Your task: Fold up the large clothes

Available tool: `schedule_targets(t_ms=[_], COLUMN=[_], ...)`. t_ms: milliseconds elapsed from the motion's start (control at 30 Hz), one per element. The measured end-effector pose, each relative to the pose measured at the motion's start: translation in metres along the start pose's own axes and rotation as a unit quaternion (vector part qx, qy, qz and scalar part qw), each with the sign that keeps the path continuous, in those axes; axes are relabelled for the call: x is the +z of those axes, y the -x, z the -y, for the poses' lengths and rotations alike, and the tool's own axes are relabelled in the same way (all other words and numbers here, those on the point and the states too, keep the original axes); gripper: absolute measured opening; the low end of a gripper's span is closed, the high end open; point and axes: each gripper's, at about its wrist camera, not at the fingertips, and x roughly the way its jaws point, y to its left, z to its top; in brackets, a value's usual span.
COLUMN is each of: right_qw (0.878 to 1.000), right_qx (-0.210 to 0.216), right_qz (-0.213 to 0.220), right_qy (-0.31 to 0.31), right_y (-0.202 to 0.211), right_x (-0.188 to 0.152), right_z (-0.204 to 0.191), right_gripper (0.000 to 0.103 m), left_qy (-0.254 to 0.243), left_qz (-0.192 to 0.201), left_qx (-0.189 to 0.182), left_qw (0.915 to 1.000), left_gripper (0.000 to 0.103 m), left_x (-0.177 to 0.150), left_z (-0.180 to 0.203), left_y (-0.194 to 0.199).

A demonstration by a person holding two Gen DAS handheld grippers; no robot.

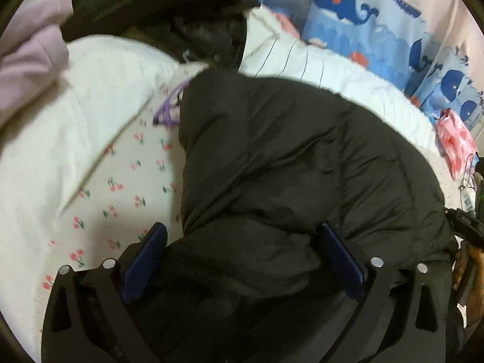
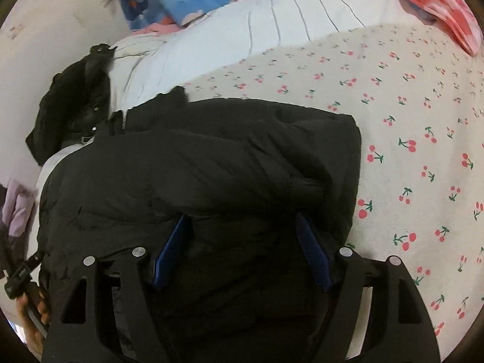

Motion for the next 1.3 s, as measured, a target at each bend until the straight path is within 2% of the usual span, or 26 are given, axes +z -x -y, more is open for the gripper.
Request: schedule_targets(t_ms=[133, 167, 200, 233, 300, 367, 433, 500, 533, 633, 700, 733, 767, 800, 867, 900, 933, 1000, 1033, 1133, 1200, 1300], right_qw=[0.999, 0.999, 0.999, 0.998, 0.994, 0.995, 0.995, 0.997, 0.998, 0.999, 0.999, 0.998, 0.997, 0.997, 0.997, 0.997, 0.998, 0.999, 1.000, 0.999, 0.997, 0.992], right_qx=[-0.033, -0.040, -0.028, -0.011, -0.019, -0.029, -0.075, -0.056, -0.047, -0.038, -0.008, 0.007, -0.004, -0.025, -0.069, -0.059, -0.048, -0.027, -0.005, 0.035, 0.065, 0.090], right_qz=[-0.016, -0.001, 0.021, 0.051, 0.080, 0.067, 0.008, -0.012, -0.014, -0.004, 0.038, 0.064, 0.072, 0.064, 0.002, -0.028, -0.027, -0.018, -0.010, -0.004, -0.021, -0.074], right_qy=[0.019, 0.019, 0.028, 0.046, 0.069, 0.074, 0.070, 0.054, 0.040, 0.022, 0.021, 0.025, 0.028, 0.032, 0.043, 0.038, 0.023, -0.006, -0.016, -0.024, -0.036, -0.042], right_y=[0.007, 0.018, 0.030, 0.044, 0.057, 0.050, 0.015, -0.004, -0.009, 0.005, 0.035, 0.049, 0.056, 0.055, 0.031, 0.018, 0.019, 0.036, 0.048, 0.105, 0.133, 0.168], right_x=[-0.001, -0.001, -0.003, -0.004, -0.003, -0.001, 0.001, -0.003, -0.004, -0.004, -0.008, -0.010, -0.016, -0.019, -0.026, -0.030, -0.030, -0.029, -0.031, -0.057, -0.082, -0.137], right_z=[-0.009, -0.011, -0.017, -0.023, -0.031, -0.034, -0.023, -0.006, 0.000, 0.004, 0.002, 0.000, -0.001, 0.001, 0.011, 0.020, 0.026, 0.031, 0.032, 0.041, 0.050, 0.063], right_gripper=[0.069, 0.069, 0.069, 0.070, 0.071, 0.074, 0.075, 0.080, 0.080, 0.080, 0.080, 0.080, 0.081, 0.082, 0.085, 0.090, 0.090, 0.089, 0.089, 0.089, 0.089, 0.089], left_qy=[-0.007, -0.006, -0.003, -0.001, -0.005, -0.015, -0.020, -0.015, -0.008, 0.004, 0.013, 0.022, 0.025, 0.023, 0.013, 0.005, -0.002, -0.005, -0.012, -0.016, -0.013, -0.008], left_qz=[-0.006, -0.005, 0.001, 0.028, 0.078, 0.099, 0.067, 0.000, -0.042, -0.050, -0.030, -0.003, 0.009, 0.015, -0.010, -0.037, -0.060, -0.051, -0.043, 0.013, 0.029, 0.014], left_qx=[0.014, 0.018, 0.024, 0.024, 0.022, 0.033, 0.040, 0.032, 0.007, 0.001, 0.004, -0.004, -0.006, 0.003, 0.022, 0.021, 0.012, 0.017, 0.007, -0.014, -0.028, -0.032], left_qw=[0.9999, 0.9998, 0.9997, 0.9993, 0.9967, 0.9944, 0.9968, 0.9994, 0.9991, 0.9987, 0.9995, 0.9997, 0.9996, 0.9996, 0.9996, 0.9991, 0.9981, 0.9986, 0.9990, 0.9997, 0.9991, 0.9994], left_gripper=[0.096, 0.096, 0.096, 0.096, 0.096, 0.096, 0.096, 0.096, 0.096, 0.097, 0.097, 0.097, 0.097, 0.097, 0.097, 0.097, 0.097, 0.097, 0.097, 0.097, 0.097, 0.097], left_x=[-0.001, -0.001, 0.000, 0.002, 0.005, 0.007, 0.006, 0.002, -0.003, 0.000, 0.005, 0.008, 0.010, 0.011, 0.007, 0.002, -0.004, -0.003, 0.001, 0.009, 0.004, -0.010], left_z=[0.003, 0.003, 0.003, 0.004, 0.008, 0.011, 0.010, 0.003, -0.002, -0.008, -0.010, -0.012, -0.012, -0.012, -0.009, -0.007, -0.006, -0.005, -0.005, -0.014, -0.030, -0.053], left_y=[-0.004, -0.001, 0.005, 0.018, 0.039, 0.046, 0.030, 0.000, -0.019, -0.020, -0.005, 0.009, 0.016, 0.018, 0.004, -0.009, -0.021, -0.014, -0.003, 0.045, 0.076, 0.102])
